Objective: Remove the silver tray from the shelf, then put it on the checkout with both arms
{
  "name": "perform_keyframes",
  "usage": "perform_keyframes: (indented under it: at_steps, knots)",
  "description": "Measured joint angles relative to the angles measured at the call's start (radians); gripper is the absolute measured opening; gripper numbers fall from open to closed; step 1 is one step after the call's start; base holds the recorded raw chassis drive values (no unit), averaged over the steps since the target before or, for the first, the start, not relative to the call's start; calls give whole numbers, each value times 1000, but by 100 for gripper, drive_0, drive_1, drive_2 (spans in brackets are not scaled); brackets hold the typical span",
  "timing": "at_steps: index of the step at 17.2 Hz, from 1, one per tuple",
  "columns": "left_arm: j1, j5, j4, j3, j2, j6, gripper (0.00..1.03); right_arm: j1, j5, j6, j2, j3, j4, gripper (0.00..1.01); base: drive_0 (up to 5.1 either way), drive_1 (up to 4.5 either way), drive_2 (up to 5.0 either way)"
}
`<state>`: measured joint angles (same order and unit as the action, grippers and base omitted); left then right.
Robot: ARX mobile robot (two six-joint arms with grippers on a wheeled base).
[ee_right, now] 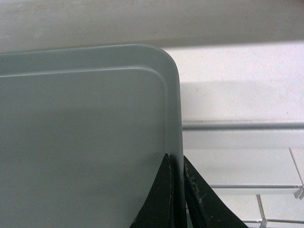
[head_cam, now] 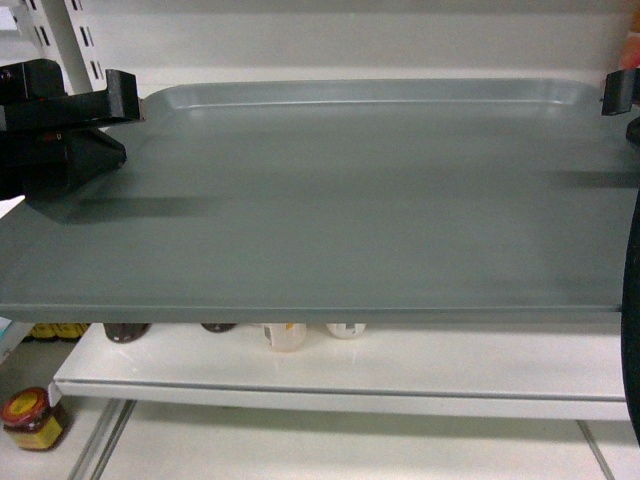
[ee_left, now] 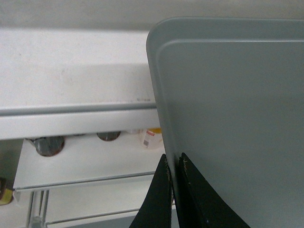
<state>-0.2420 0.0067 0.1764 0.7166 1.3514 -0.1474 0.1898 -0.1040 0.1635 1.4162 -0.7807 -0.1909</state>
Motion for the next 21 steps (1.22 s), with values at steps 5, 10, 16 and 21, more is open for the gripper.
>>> perform_keyframes:
  at_steps: [5,10,16,21]
  knots:
    - [-2,0,-1,0,0,1,3,0,0,0,-2,0,0,3,9,-405,422]
    - [-3,0,2,1,0,2,3,-1,0,0,-2,0,2,3,11,-403,424]
    - [-2,0,-4,2,0,5,3,0,-1,0,-5,0,2,3,12,-403,426]
    - [-1,-1,3,2,0,6,3,0,0,0,-5,-1,-3,3,4,-411,419]
